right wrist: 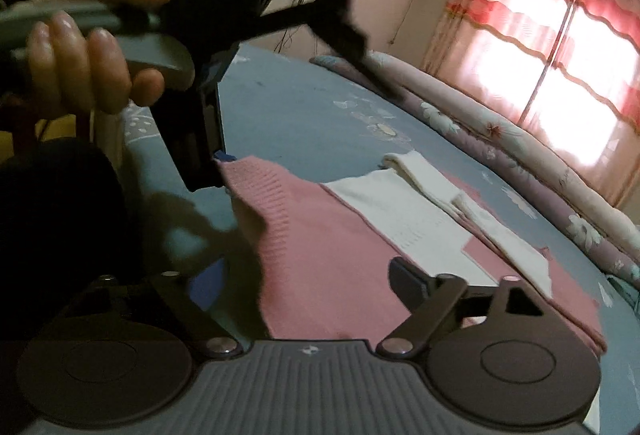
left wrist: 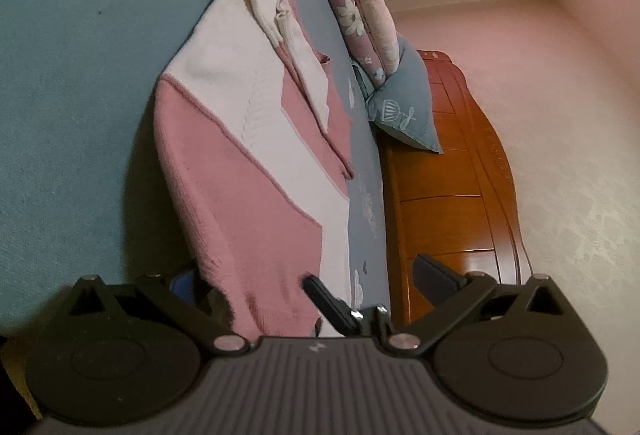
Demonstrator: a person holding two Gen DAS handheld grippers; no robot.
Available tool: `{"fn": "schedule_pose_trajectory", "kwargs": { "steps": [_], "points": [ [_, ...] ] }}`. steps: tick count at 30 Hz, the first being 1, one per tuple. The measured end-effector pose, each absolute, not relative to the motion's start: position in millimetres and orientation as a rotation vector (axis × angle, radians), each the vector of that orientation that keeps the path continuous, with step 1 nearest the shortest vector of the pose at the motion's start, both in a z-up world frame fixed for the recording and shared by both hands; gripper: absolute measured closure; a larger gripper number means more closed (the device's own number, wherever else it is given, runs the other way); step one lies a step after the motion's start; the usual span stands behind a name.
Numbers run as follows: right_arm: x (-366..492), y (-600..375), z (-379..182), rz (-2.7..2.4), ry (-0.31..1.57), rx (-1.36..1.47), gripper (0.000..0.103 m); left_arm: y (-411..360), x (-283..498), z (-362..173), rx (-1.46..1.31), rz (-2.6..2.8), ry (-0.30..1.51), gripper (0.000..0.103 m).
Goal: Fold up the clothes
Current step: 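Grasp the pink hem edge with the right gripper while the left gripper grasps beside it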
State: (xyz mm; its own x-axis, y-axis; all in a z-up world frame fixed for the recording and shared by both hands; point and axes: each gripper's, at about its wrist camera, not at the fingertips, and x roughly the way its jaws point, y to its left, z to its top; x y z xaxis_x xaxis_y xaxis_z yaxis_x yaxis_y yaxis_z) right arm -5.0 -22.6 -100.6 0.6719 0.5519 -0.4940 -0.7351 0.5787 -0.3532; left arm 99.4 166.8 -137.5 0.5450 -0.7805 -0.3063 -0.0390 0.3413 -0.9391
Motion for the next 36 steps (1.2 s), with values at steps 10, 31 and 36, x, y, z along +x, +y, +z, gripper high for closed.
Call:
{"fn": "schedule_pose_trajectory", "kwargs": {
  "steps": [10,31,36],
  "points": [
    [-19,-5,-120,0.678,0.353,-0.753,0.089,178,95,-131,-1.102,-0.582,0.904,0.001],
    [30,-18,-82,0.793,0.523,-0.509,0.095,34,8,-80,0.879,-0.388,0.553,0.001],
    [41,-18,-78,0.812,0.559,-0.468,0.094,0,4,-111,1.056,-0.388,0.462,0.001]
  ]
}}
